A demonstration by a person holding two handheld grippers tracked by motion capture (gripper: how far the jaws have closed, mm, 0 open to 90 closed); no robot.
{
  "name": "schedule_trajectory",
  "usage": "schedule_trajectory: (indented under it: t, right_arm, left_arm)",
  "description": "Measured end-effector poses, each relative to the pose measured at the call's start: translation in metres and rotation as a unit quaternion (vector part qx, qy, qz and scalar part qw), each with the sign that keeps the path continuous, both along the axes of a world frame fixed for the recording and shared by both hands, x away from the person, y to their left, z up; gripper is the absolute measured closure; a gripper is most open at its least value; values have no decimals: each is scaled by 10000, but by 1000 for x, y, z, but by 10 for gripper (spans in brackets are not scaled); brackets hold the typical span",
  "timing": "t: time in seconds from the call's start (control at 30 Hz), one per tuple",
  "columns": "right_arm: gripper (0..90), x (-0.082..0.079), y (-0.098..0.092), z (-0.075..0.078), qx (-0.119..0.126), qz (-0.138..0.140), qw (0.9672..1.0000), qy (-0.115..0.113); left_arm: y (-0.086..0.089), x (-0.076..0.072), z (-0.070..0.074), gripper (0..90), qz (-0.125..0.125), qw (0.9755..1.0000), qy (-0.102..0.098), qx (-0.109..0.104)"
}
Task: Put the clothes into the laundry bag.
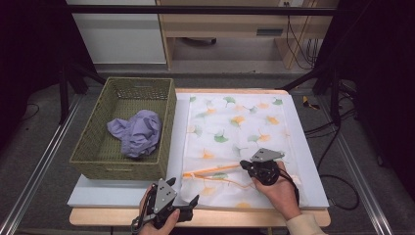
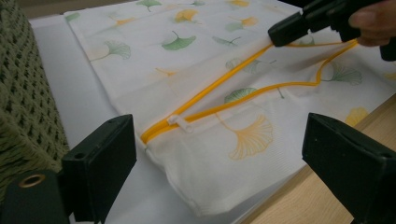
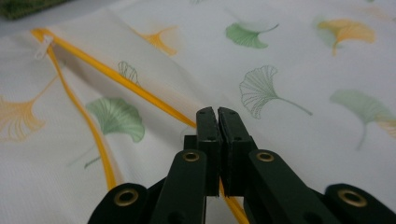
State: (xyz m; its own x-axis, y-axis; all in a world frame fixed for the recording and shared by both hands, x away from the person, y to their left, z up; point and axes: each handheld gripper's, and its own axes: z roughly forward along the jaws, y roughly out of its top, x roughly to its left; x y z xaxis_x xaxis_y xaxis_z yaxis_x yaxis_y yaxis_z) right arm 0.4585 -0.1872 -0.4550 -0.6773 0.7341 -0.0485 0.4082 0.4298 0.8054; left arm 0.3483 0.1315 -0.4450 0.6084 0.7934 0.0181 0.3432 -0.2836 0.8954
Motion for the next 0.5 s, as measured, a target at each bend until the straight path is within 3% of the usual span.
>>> schedule_trajectory:
  t: [0.07,0.13,0.23,0.5]
  right_arm:
    - [884,-1,-3,6,116,-75,9998,-112]
    - [885,-2,-7,10,222,-146,9995,-183]
    - [885,0,-9,13,293,-183,9992,-179]
    - [887,10,-6,25,610,-218,9975,-292]
  left_arm:
    - [1,-3,0,93,37,10000,-17,12]
    - [4,-4,0,93,129,9998,66,-107]
    - [6,-2,5,93,176,9997,118,-129]
    - [4,27,49,90,154,9992,238,-292]
